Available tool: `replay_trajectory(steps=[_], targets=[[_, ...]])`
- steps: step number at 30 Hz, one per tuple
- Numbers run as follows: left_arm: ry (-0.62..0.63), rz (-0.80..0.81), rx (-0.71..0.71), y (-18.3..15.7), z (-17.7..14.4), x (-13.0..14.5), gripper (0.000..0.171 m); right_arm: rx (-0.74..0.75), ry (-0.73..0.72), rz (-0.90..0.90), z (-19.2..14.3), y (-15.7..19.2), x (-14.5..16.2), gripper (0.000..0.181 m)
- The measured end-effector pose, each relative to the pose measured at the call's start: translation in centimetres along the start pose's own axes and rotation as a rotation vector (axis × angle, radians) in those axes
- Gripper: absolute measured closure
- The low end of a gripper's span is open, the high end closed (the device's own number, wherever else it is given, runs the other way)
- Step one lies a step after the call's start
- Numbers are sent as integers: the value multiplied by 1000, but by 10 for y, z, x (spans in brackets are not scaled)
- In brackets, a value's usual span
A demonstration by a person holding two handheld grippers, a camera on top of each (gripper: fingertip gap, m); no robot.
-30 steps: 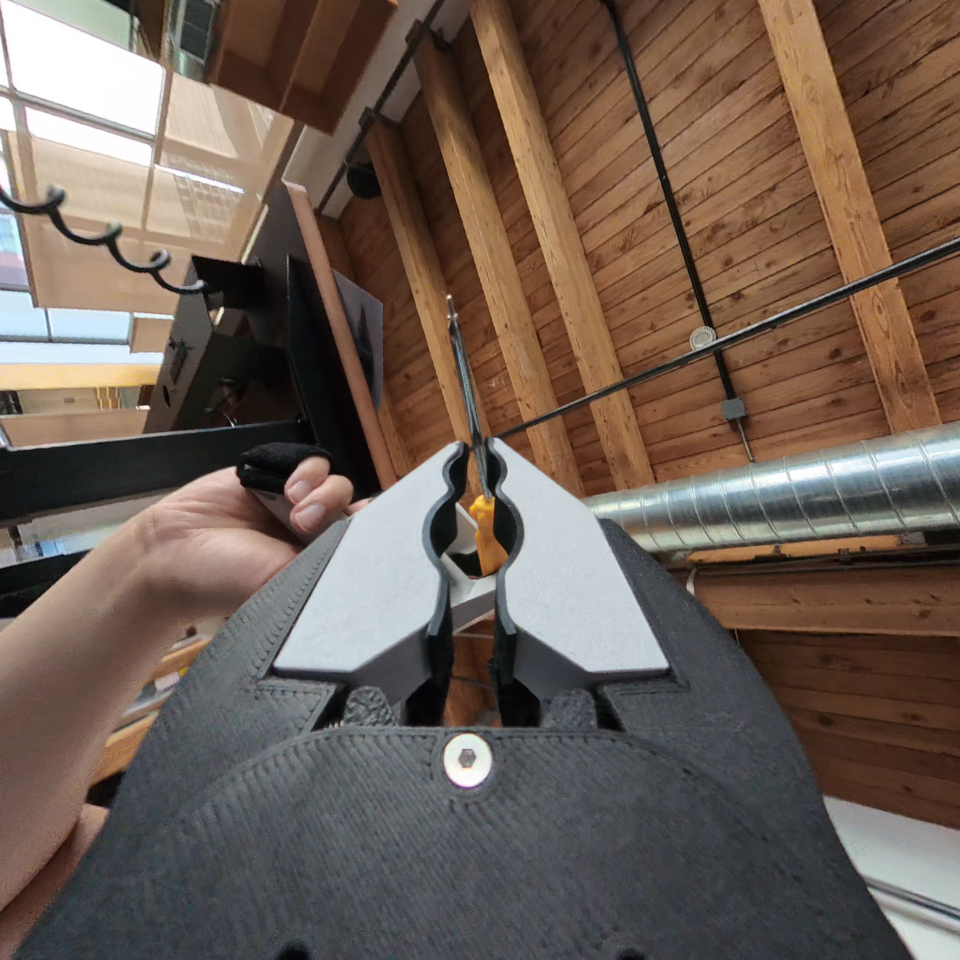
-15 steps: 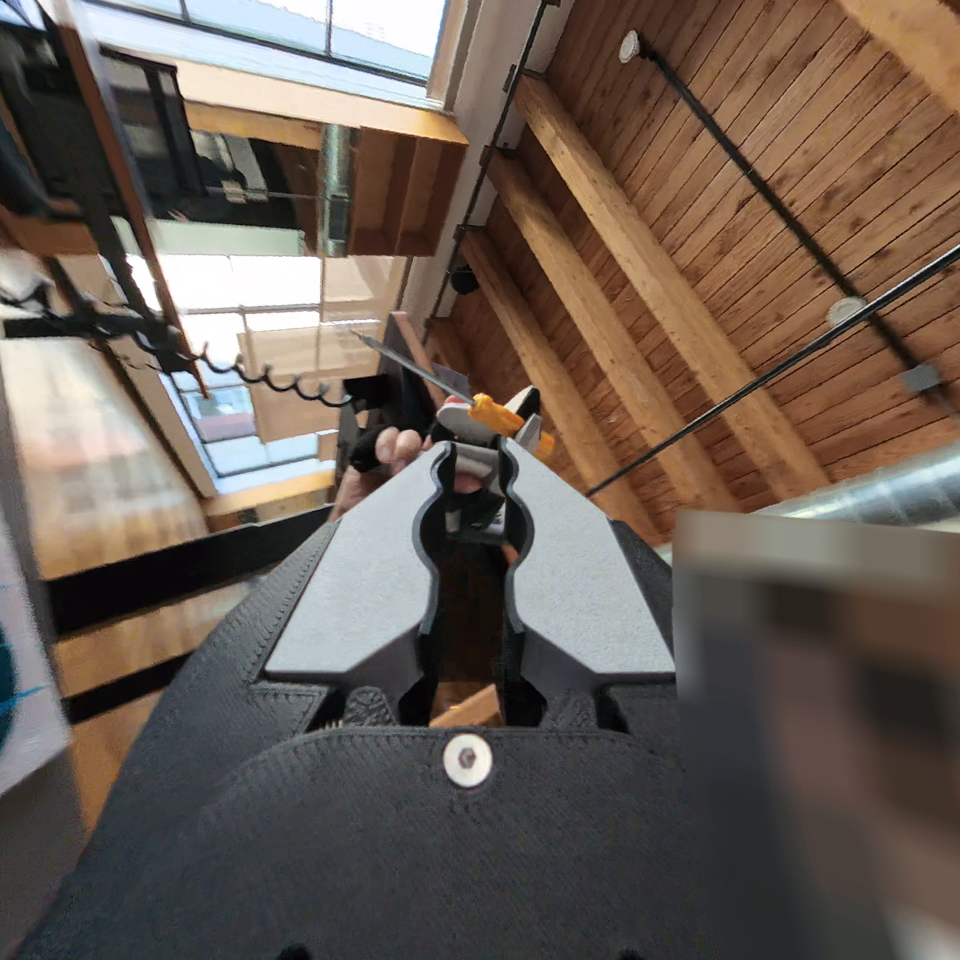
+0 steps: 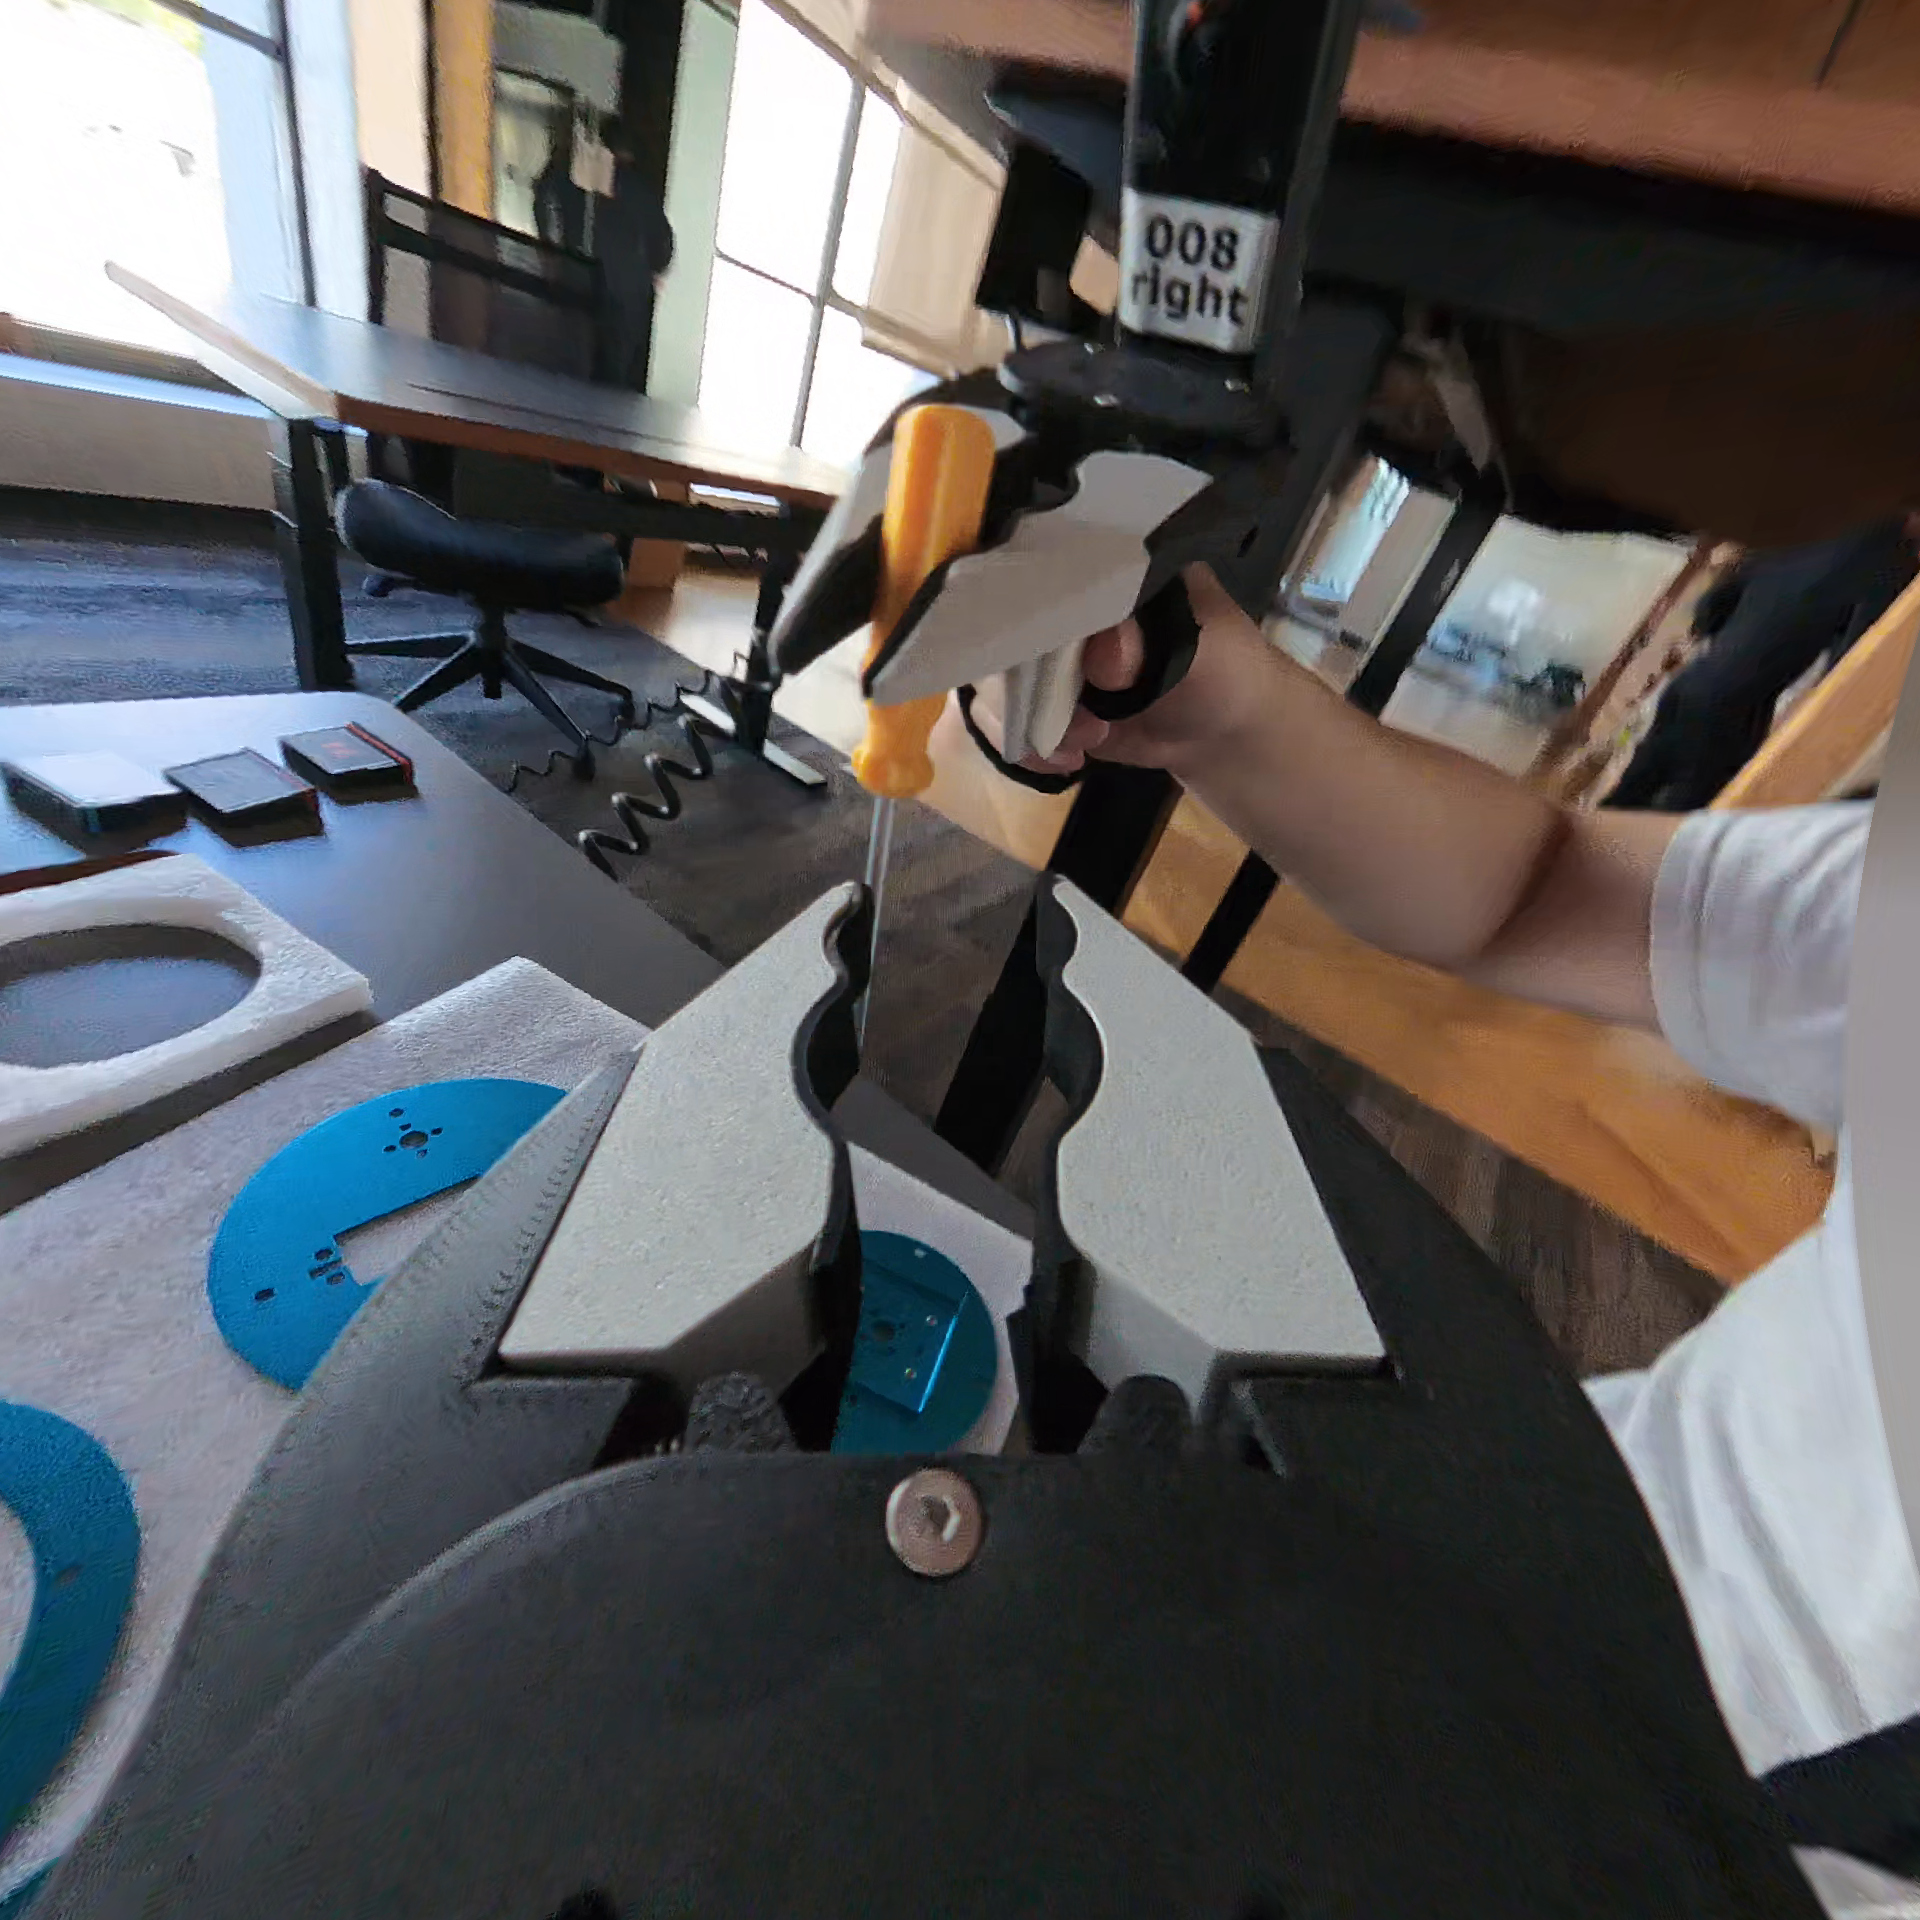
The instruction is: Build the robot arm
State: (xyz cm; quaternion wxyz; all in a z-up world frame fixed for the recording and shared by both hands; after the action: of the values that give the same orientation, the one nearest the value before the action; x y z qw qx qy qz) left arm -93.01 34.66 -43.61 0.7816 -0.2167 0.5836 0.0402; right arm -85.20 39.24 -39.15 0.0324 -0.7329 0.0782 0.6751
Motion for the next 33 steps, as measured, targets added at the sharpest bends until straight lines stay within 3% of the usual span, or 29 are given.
replay_trajectory(steps=[4,11,19,22,28,33], targets=[[152,135,42,-2,20,16,138,-4,25,-10,-3,8,23,165],[238,212,64,-2,33,44,140,12,15,-29,-9,20,56,165],[275,265,55,6,30,59,148,1,-6,11,-10,15,75,165],[258,211,52,9,25,58,152,-7,-11,25,-8,15,79,165],[236,164,78,11,19,58,138,-13,-23,39,-6,15,78,166],[239,164,111,9,23,59,145,-17,-22,43,-5,16,77,166]])
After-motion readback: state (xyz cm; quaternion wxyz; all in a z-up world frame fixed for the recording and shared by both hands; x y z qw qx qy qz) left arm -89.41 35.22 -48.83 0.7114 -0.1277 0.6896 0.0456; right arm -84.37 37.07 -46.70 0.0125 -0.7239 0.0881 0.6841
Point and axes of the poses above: each gripper's, where its closed fingertips meet, z out along the fingers, x out of its underside, y = z × x across the jaws, the point moved 5 cm from there along -z, back along the fingers, and after that the axes turned 15 degrees about -y, right-handed, at the moved point
